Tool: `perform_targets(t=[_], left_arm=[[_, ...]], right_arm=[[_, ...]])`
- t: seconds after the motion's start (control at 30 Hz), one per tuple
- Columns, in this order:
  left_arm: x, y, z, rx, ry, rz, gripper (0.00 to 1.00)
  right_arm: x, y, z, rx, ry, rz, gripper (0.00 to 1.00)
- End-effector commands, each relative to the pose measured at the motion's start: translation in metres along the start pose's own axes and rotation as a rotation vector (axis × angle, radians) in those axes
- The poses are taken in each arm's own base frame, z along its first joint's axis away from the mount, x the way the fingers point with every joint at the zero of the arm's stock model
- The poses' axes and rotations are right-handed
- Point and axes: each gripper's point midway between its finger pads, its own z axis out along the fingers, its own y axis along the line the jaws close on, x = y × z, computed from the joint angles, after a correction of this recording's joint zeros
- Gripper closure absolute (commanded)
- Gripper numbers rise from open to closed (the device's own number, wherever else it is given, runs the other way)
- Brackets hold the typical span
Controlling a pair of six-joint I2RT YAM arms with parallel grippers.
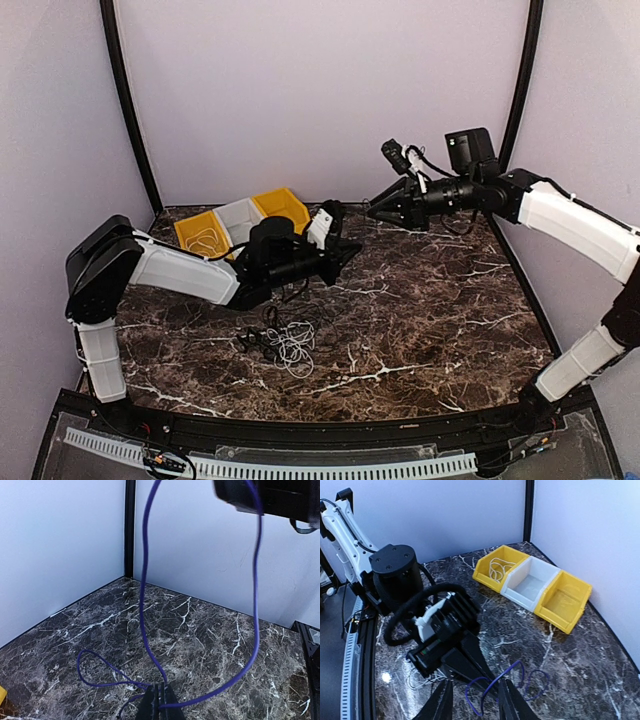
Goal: Untangle the cables
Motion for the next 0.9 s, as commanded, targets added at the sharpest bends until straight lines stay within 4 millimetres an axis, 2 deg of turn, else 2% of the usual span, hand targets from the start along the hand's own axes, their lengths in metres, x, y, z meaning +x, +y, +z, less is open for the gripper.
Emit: perform_targets(t=[0.0, 0.03, 0.07, 0.1, 0.2, 0.33, 0.47, 0.53, 0.67, 0.87], left_arm=[[-0.08, -0.005, -0.011, 0.043, -0.067, 0.008, 1.0], [-0.079, -0.002, -0.012, 0.046, -0.036, -0.009, 1.0], [-0.094, -0.002, -0.014, 0.049, -0.053, -0.035, 1.0], [-0.093, 0.001, -0.016, 0.053, -0.029, -0.056, 1.0], [-0.114, 0.0, -0.024, 0.09, -0.043, -0.127, 1.0], [-0.134, -0.006, -0.034, 0.144, -0.078, -0.18, 1.0], [-0.146, -0.017, -0.042, 0.211, -0.114, -0.229, 1.0], [-0.149, -0.021, -0.044, 0.238, -0.127, -0.249, 1.0], [-0.152, -0.025, -0.047, 0.263, -0.147, -0.269, 1.0], [-0.15, -0.024, -0.044, 0.272, -0.15, -0.34, 1.0]], right_arm=[[-0.034, -0.018, -0.05, 0.101, -0.083, -0.053, 0.62], [-0.032, -0.021, -0.057, 0.111, -0.085, -0.046, 0.59], [-0.03, -0.024, -0.063, 0.123, -0.086, -0.038, 0.57], [-0.023, -0.027, -0.067, 0.132, -0.082, -0.024, 0.55], [-0.008, -0.033, -0.074, 0.158, -0.082, 0.015, 0.52], [0.009, -0.035, -0.069, 0.161, -0.069, 0.034, 0.52], [0.014, -0.03, -0.062, 0.108, -0.072, 0.041, 0.55], [0.013, -0.024, -0.058, 0.066, -0.079, 0.042, 0.55], [0.017, -0.01, -0.043, 0.0, -0.069, 0.04, 0.48], [0.013, -0.001, -0.028, -0.008, -0.041, -0.012, 0.51]])
